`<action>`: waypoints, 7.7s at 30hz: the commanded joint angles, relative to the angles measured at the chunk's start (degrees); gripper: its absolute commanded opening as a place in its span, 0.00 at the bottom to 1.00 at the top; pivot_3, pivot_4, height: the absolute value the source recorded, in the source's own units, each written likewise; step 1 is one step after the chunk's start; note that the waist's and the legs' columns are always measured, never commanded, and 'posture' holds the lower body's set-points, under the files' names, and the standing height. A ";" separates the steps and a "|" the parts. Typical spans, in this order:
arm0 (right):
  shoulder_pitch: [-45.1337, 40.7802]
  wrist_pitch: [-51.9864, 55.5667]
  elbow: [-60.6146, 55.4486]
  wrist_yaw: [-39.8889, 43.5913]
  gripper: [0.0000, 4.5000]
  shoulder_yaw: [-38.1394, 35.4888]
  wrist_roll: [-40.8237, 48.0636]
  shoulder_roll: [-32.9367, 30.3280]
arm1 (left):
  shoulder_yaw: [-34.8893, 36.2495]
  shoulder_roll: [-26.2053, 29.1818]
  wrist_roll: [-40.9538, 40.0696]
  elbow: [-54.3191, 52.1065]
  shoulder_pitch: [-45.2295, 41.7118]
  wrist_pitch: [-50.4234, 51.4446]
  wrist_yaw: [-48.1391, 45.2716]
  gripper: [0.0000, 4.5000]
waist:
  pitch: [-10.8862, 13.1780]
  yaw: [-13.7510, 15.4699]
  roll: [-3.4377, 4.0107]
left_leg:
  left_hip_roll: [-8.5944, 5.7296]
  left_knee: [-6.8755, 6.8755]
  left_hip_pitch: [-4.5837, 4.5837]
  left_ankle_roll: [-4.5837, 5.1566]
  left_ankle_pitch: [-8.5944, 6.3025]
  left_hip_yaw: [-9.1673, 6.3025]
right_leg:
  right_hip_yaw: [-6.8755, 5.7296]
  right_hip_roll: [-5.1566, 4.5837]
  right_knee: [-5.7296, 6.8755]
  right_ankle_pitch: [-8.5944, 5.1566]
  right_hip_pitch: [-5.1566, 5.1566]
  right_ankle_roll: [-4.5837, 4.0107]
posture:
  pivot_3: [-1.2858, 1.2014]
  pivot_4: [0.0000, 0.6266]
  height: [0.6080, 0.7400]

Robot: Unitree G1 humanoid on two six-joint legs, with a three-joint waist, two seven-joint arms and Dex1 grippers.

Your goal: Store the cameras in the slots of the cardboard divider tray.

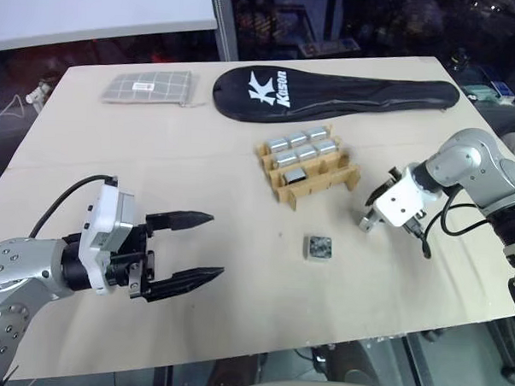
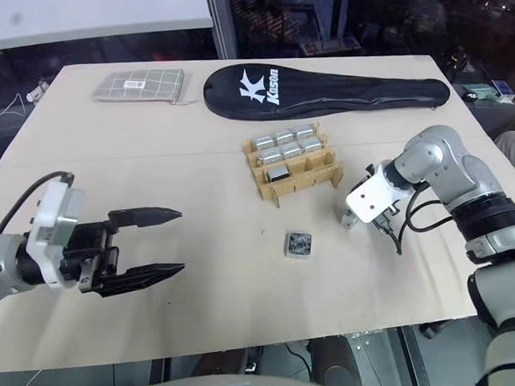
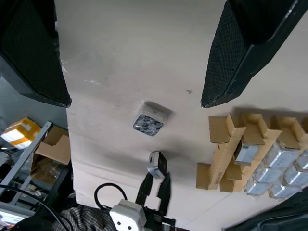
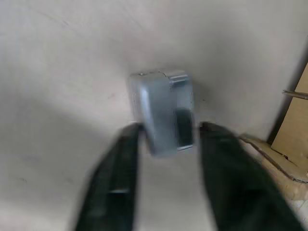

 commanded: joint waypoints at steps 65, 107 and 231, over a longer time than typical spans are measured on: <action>-30.81 15.77 38.07 -6.38 0.14 3.96 -12.07 25.35 | -3.55 -1.76 8.69 7.98 -13.72 -7.89 5.27 1.00 | 0.13 -0.24 0.24 | -0.11 -0.11 -1.18 -0.52 0.29 -0.21 | -0.14 -0.08 0.09 0.38 -1.24 -0.11 | 0.52 0.24 1.00; 24.53 68.01 -46.19 -7.87 0.99 -19.02 35.33 3.41 | -7.00 -0.28 12.27 10.93 -13.27 -11.23 -0.40 1.00 | 0.12 1.41 0.29 | -0.13 -0.02 -1.36 -0.32 0.12 -0.63 | -0.55 -0.23 0.05 0.39 -1.17 -0.11 | 0.52 0.24 1.00; 31.81 26.39 -42.43 -46.46 0.98 -16.53 9.77 21.48 | -21.59 -12.94 -1.05 22.62 -39.10 14.19 9.59 0.15 | -0.01 1.21 0.03 | 0.06 0.03 -0.27 -0.37 0.17 -0.01 | -0.15 0.12 0.09 0.40 -0.29 -0.14 | 0.52 0.24 1.00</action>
